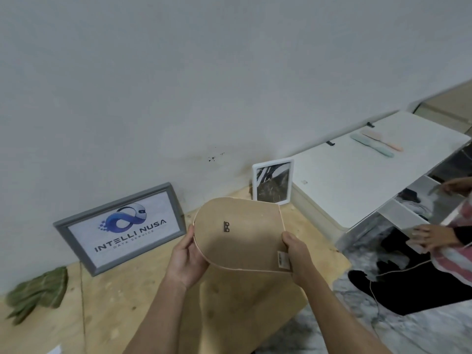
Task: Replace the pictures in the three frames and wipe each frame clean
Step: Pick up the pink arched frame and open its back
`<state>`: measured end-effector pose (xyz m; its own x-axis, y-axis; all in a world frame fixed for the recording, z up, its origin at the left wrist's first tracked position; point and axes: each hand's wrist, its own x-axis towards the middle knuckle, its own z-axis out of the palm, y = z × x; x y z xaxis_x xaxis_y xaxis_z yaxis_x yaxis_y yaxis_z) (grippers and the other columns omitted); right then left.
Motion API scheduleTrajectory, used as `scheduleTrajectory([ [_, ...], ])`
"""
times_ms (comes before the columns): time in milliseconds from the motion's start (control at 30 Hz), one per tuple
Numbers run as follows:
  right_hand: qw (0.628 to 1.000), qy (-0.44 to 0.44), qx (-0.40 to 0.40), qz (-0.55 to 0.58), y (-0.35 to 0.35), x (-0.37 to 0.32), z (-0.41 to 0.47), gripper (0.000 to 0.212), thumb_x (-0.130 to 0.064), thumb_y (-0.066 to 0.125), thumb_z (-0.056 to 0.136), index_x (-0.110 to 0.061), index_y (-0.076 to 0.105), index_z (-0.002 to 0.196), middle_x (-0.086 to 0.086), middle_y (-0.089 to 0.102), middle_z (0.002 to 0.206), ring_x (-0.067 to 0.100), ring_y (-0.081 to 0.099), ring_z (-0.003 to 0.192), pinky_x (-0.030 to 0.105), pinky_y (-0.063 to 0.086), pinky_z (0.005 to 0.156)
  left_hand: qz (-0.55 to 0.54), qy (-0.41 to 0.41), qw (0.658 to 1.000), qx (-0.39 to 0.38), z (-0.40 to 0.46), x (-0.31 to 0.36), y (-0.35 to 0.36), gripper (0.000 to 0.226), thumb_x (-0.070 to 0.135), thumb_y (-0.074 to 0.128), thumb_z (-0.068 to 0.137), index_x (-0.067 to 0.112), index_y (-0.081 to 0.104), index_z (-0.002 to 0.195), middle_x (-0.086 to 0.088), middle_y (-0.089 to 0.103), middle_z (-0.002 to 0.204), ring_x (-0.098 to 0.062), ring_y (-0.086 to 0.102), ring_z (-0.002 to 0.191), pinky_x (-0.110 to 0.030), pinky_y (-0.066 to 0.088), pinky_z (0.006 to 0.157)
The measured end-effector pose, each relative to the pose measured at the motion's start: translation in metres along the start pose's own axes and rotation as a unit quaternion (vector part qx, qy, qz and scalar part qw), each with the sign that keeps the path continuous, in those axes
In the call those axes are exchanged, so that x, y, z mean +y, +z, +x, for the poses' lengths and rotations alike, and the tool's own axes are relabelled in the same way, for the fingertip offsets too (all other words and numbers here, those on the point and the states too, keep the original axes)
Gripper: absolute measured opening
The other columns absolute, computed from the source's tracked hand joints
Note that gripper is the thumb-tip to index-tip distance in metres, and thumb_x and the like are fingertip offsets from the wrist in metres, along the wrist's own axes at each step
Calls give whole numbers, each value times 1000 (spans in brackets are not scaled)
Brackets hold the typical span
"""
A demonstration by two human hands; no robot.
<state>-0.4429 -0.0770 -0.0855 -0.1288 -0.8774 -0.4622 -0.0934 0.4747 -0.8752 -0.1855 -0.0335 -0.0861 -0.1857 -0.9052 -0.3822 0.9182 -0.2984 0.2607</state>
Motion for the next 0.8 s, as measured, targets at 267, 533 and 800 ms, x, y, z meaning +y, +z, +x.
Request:
scheduleTrajectory([
  [267, 1000, -7, 6, -7, 15, 6, 5, 37, -33, 43, 97, -6, 66, 87, 12, 66, 85, 25, 63, 75, 40, 52, 74, 37, 29, 996, 75, 0, 12, -15, 38, 18, 69, 85, 6, 70, 121, -15, 76, 108, -30, 76, 93, -46, 63, 76],
  [533, 999, 3, 49, 20, 24, 18, 6, 28, -30, 43, 101, -18, 68, 105, -1, 68, 95, 19, 65, 85, 30, 50, 68, 416, 195, 848, 263, -2, 17, -16, 16, 4, 58, 93, 15, 68, 96, -11, 72, 87, -18, 62, 61, -26, 43, 56],
  [800, 998, 44, 26, 24, 25, 35, 7, 34, -34, 46, 101, -17, 62, 126, 0, 66, 115, 22, 66, 97, 42, 53, 92, 461, 200, 810, 303, 6, 21, -35, 22, 15, 65, 94, 4, 76, 79, -14, 77, 88, -31, 68, 79, -44, 56, 77],
])
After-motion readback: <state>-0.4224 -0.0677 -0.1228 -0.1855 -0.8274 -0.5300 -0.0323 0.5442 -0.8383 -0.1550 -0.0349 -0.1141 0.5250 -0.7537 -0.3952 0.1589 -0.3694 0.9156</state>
